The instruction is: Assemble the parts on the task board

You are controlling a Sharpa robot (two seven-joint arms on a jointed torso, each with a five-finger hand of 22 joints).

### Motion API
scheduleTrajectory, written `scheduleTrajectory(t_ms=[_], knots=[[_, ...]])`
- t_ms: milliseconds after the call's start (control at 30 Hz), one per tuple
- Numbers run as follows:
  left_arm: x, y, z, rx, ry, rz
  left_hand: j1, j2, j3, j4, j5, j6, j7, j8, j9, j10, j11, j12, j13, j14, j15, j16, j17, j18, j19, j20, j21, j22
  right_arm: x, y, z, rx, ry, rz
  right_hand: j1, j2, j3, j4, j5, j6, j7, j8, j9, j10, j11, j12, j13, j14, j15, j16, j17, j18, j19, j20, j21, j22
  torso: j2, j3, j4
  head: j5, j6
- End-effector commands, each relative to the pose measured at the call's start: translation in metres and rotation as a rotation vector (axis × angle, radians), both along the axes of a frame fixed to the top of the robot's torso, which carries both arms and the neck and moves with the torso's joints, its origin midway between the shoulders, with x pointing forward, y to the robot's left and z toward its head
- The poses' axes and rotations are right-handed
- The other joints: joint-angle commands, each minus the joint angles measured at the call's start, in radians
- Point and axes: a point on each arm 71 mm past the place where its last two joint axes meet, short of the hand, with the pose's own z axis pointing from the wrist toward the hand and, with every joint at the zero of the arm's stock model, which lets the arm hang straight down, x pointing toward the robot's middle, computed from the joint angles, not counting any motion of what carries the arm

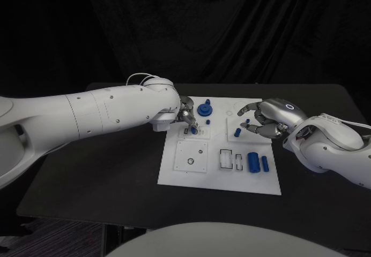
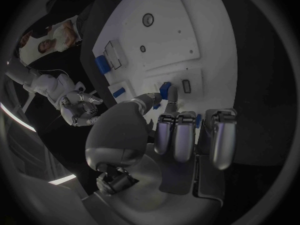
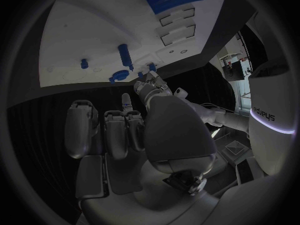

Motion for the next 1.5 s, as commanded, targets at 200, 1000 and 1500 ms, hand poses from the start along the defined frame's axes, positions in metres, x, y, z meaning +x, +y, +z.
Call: scheduleTrajectory(t_ms=[200,1000,1500], knots=[[-0.001,0.003,0.003,-0.037,-0.054,0.050,-0.017,0.000,0.015,-0.007,0.008,0.010,-0.009,0.007,0.004,0.108,0.000,0.003,0.263,0.104,0.002,0.003,0.263,0.001,0.084,0.002,-0.011,0.243,0.001,-0.001,0.000,-0.004,0.003,-0.018,0.010,-0.001,0.005,-0.002,0.004,0.006,0.001,-0.002,-0.001,0.008,-0.003,-0.003,0.140,0.078,-0.002,-0.004,0.187,0.009,-0.001,0.001,-0.007,0.188,0.000,-0.0006,-0.0012,0.000,0.000],[-0.006,0.009,-0.003,-0.073,-0.091,0.108,-0.033,-0.001,0.023,-0.006,-0.002,0.015,-0.012,0.009,0.010,0.108,-0.003,0.003,0.263,0.104,-0.001,0.003,0.263,0.003,0.082,0.000,-0.017,0.241,0.001,-0.002,0.000,-0.004,0.003,-0.021,0.011,-0.002,0.007,-0.005,0.003,0.007,0.002,-0.003,-0.003,0.007,-0.002,-0.004,0.139,0.077,-0.002,-0.005,0.186,0.009,-0.001,0.001,-0.008,0.188,0.000,-0.0003,-0.0006,-0.003,0.000],[-0.013,0.007,-0.012,-0.101,-0.092,0.111,-0.036,-0.002,0.026,-0.007,0.002,0.018,-0.013,0.010,0.011,0.108,-0.004,0.003,0.263,0.104,-0.002,0.003,0.263,0.004,0.079,-0.001,-0.025,0.239,0.001,-0.002,0.000,-0.005,0.004,-0.023,0.011,-0.002,0.007,-0.005,0.003,0.007,0.002,-0.003,-0.003,0.007,-0.002,-0.004,0.139,0.077,-0.002,-0.005,0.186,0.009,-0.001,0.001,-0.008,0.188,-0.001,-0.0002,-0.0006,-0.001,0.000]])
